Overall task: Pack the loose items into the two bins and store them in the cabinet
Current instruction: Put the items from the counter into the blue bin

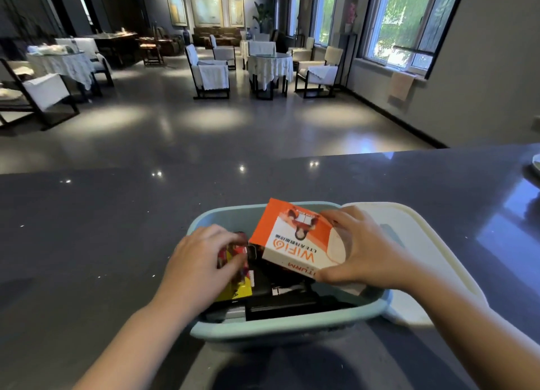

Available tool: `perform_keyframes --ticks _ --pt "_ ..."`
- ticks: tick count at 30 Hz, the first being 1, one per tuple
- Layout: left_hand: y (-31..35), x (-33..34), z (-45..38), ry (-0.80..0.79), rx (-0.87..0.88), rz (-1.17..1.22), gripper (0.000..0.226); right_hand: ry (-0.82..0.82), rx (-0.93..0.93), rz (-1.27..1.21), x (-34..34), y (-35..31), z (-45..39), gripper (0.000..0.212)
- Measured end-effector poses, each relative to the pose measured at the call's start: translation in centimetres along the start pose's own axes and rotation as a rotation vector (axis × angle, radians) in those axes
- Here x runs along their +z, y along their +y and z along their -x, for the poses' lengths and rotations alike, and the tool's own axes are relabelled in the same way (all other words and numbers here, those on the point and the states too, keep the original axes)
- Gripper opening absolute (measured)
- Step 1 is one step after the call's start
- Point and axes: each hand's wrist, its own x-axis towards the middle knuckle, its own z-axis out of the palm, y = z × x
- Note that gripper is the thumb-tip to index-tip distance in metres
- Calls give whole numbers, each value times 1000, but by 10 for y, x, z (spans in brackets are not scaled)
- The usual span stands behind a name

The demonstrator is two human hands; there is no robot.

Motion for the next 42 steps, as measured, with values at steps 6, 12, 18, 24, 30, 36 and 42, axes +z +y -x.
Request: perform_keyframes --ticks 6,12,18,24,30,36,42 --pt "-11 -1 19 97 -176 88 21 -146 -106 95 22 -10 -9 100" --pt "-9 -2 20 74 -215 104 22 -220 -183 104 41 -20 -21 101" --pt "-6 -3 20 51 -250 115 24 -191 -253 140 58 -34 -29 100" --pt "-8 -2 21 30 -265 110 24 -220 -228 80 64 -26 -33 107" --pt "-9 -1 21 38 -254 104 24 -251 -202 24 64 -23 -37 109" --pt "-9 -1 25 58 -272 131 23 -186 -202 -96 62 -23 -26 101" --pt "-14 -11 46 134 -248 187 24 10 -215 -156 62 -45 -25 76"
